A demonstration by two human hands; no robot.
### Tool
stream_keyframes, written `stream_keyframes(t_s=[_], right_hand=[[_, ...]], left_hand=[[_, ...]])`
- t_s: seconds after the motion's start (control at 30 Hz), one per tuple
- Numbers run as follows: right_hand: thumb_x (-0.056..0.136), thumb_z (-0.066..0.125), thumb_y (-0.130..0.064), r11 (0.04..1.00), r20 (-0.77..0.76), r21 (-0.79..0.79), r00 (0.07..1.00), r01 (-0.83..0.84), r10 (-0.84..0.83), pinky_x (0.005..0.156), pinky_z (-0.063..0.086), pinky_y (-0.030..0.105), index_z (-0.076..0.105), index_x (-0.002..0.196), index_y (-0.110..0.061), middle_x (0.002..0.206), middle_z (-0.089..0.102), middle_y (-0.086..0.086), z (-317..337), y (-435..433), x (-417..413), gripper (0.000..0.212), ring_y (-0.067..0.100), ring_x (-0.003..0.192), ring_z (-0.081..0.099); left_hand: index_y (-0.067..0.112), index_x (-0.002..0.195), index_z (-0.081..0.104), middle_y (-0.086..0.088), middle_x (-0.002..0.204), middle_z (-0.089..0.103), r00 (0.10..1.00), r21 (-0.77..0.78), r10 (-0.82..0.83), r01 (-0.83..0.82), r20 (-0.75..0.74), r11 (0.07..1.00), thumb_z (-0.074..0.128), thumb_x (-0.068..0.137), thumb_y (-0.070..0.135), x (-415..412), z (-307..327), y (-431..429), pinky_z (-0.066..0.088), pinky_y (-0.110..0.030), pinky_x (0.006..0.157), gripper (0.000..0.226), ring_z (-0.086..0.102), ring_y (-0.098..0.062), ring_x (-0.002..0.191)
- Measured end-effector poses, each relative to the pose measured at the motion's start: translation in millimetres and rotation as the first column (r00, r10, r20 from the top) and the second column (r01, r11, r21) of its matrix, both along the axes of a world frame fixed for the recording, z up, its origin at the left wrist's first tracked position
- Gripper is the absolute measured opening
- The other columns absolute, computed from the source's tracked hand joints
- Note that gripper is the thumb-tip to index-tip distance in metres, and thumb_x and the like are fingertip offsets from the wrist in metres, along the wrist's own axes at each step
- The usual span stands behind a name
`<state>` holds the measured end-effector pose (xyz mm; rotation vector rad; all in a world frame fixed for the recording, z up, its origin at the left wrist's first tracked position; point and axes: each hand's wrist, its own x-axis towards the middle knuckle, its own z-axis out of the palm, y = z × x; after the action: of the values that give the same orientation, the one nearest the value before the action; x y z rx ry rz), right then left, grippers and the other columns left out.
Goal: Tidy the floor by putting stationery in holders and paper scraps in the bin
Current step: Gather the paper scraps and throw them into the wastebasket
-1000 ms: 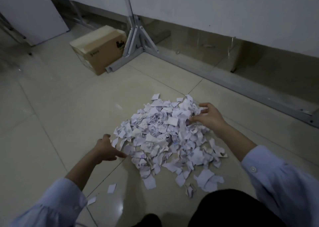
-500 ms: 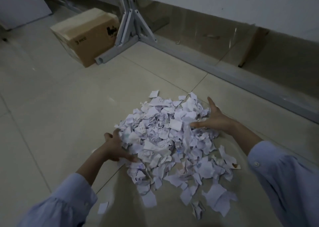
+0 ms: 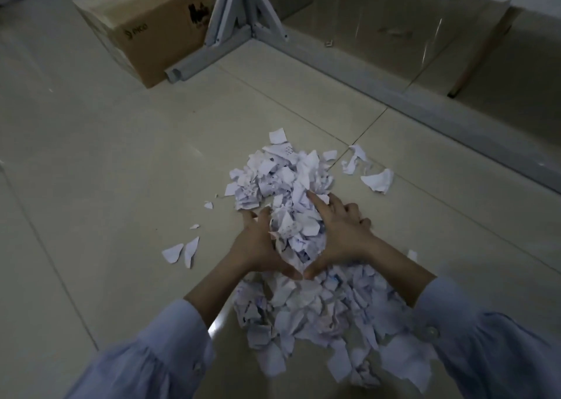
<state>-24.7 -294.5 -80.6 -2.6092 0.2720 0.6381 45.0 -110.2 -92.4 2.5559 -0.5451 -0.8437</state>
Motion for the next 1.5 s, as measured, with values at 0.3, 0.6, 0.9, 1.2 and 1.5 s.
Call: stream_keyframes(t_s=[0.3, 0.6, 0.9, 1.2, 1.5], right_hand=[[0.045, 0.091, -0.048, 0.998, 0.195, 0.051, 0.98, 0.025, -0.035, 0.097, 0.039, 0.045, 0.004, 0.149, -0.04, 0.142, 0.029, 0.009, -7.4, 19.3, 0.6, 0.136, 0.032, 0.124, 0.025], [0.047, 0.087, -0.037, 0.951, 0.273, 0.293, 0.944, 0.101, -0.185, 0.093, 0.047, 0.045, 0.034, 0.142, -0.032, 0.127, 0.053, 0.012, -13.7, 27.2, 4.8, 0.109, 0.035, 0.115, 0.051], [0.059, 0.087, -0.014, 0.868, 0.379, 0.474, 0.857, 0.144, -0.349, 0.096, 0.046, 0.027, 0.05, 0.136, -0.016, 0.125, 0.063, 0.005, 18.2, 19.7, -13.2, 0.085, 0.019, 0.116, 0.058], [0.057, 0.085, -0.004, 0.866, 0.456, 0.46, 0.784, 0.197, -0.42, 0.071, 0.038, -0.005, 0.053, 0.131, -0.016, 0.105, 0.06, -0.008, 82.4, -7.9, -36.1, 0.081, 0.008, 0.098, 0.058], [0.052, 0.087, -0.013, 0.844, 0.522, 0.408, 0.67, 0.347, -0.528, 0.061, 0.04, -0.001, 0.056, 0.121, -0.022, 0.102, 0.065, -0.009, 148.4, -56.1, -91.4, 0.076, 0.007, 0.087, 0.06]], left_hand=[[0.012, 0.134, 0.039, -0.008, 0.127, 0.046, 0.994, -0.126, -0.008, 0.022, 0.11, 0.992, 0.091, 0.047, 0.036, 0.0, -7.8, -8.7, 0.039, -0.03, 0.086, 0.104, 0.037, -0.026, 0.118], [0.003, 0.103, 0.06, -0.016, 0.099, 0.059, 0.992, -0.14, -0.031, 0.048, 0.121, 0.989, 0.065, 0.045, 0.047, 0.5, 2.8, -15.4, 0.036, -0.03, 0.072, 0.073, 0.054, -0.031, 0.095], [-0.004, 0.086, 0.066, -0.02, 0.086, 0.066, 0.988, -0.272, -0.015, 0.057, 0.155, 0.961, 0.066, 0.049, 0.036, -8.4, 30.9, -24.0, 0.045, -0.036, 0.069, 0.055, 0.061, -0.031, 0.084], [-0.003, 0.086, 0.063, -0.021, 0.088, 0.064, 0.948, -0.35, -0.078, 0.19, 0.308, 0.917, 0.064, 0.045, 0.037, -19.3, 104.1, -55.8, 0.041, -0.032, 0.069, 0.057, 0.06, -0.033, 0.086], [0.004, 0.083, 0.065, -0.013, 0.08, 0.068, 0.913, -0.375, -0.228, 0.353, 0.338, 0.857, 0.067, 0.043, 0.032, -48.8, 168.6, -120.8, 0.056, -0.039, 0.068, 0.049, 0.067, -0.028, 0.074]])
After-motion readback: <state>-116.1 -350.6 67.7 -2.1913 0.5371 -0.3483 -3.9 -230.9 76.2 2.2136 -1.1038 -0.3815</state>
